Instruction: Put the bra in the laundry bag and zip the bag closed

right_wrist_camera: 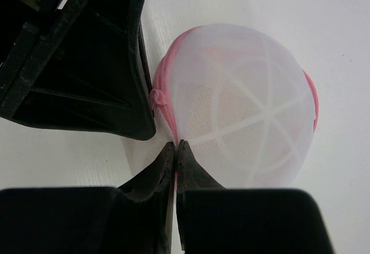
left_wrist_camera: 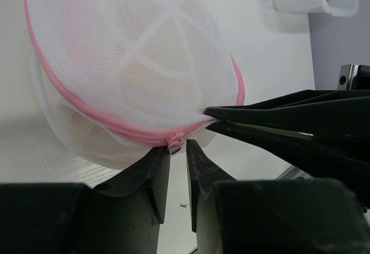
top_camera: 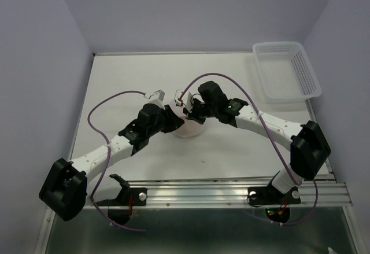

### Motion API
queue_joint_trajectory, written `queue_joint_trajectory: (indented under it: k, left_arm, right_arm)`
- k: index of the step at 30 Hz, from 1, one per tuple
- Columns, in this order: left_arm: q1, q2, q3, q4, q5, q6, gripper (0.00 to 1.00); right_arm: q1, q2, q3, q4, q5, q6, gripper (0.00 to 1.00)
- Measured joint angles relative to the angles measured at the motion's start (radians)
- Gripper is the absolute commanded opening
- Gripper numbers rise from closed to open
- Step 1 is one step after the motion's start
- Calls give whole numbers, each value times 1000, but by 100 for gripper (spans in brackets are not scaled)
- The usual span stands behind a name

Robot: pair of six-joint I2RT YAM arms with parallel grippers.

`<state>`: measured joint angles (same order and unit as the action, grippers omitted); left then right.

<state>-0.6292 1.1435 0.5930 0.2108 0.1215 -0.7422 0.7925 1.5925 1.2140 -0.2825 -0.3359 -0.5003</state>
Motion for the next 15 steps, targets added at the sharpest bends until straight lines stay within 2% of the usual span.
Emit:
queue_joint_trajectory:
  k: [3,5,9,15]
  left_arm:
    - [0,1,0,3,-2,-1,28]
    - [0,1,0,3,-5,-3,23]
    - [0,1,0,6,-16,-6,0]
    - [-1,-5,0,6,-38,-6,0]
  right_arm:
    - [0,0,0,0,0,0,2]
    - [0,0,0,0,0,0,2]
    - [0,0,0,1,0,0,3]
    - [0,0,-1,6,10,-2,2]
